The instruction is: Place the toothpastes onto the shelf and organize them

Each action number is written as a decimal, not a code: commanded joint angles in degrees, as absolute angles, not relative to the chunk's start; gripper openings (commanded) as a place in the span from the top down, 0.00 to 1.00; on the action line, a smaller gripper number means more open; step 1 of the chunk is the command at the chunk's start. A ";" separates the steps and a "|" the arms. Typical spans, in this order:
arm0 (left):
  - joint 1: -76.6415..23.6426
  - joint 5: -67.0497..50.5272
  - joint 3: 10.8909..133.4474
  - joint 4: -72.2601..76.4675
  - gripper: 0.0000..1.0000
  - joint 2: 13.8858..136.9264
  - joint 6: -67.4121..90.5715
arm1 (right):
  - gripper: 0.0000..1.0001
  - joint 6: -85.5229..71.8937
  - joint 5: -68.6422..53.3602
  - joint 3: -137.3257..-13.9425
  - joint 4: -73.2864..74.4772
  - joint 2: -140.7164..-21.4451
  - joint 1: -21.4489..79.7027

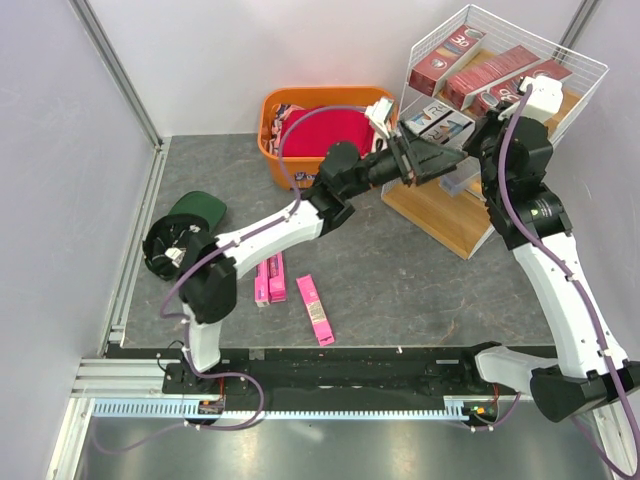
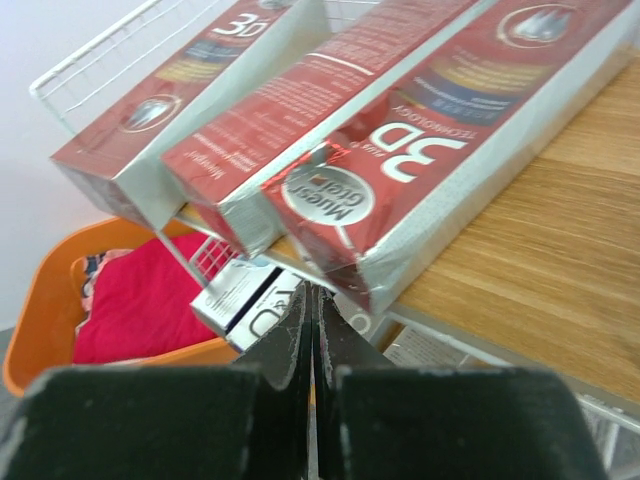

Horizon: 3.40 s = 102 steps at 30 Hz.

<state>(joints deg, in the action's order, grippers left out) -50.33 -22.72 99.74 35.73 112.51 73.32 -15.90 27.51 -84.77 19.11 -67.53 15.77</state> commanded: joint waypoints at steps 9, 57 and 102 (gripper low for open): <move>-50.89 -6.70 80.26 1.88 0.00 85.01 39.48 | 1.00 -17.49 12.93 -85.78 17.67 -65.65 15.64; -23.56 14.42 47.63 -27.95 0.46 83.14 41.31 | 1.00 -19.07 4.75 -76.38 13.89 -72.42 38.58; -23.29 -10.35 49.40 -14.36 0.80 66.54 31.20 | 0.34 -24.16 -9.57 -70.14 6.33 -75.49 38.76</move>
<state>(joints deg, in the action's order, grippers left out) -23.00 1.78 46.89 -23.42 71.48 35.59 -22.00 -4.71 -71.59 11.00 -74.98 38.41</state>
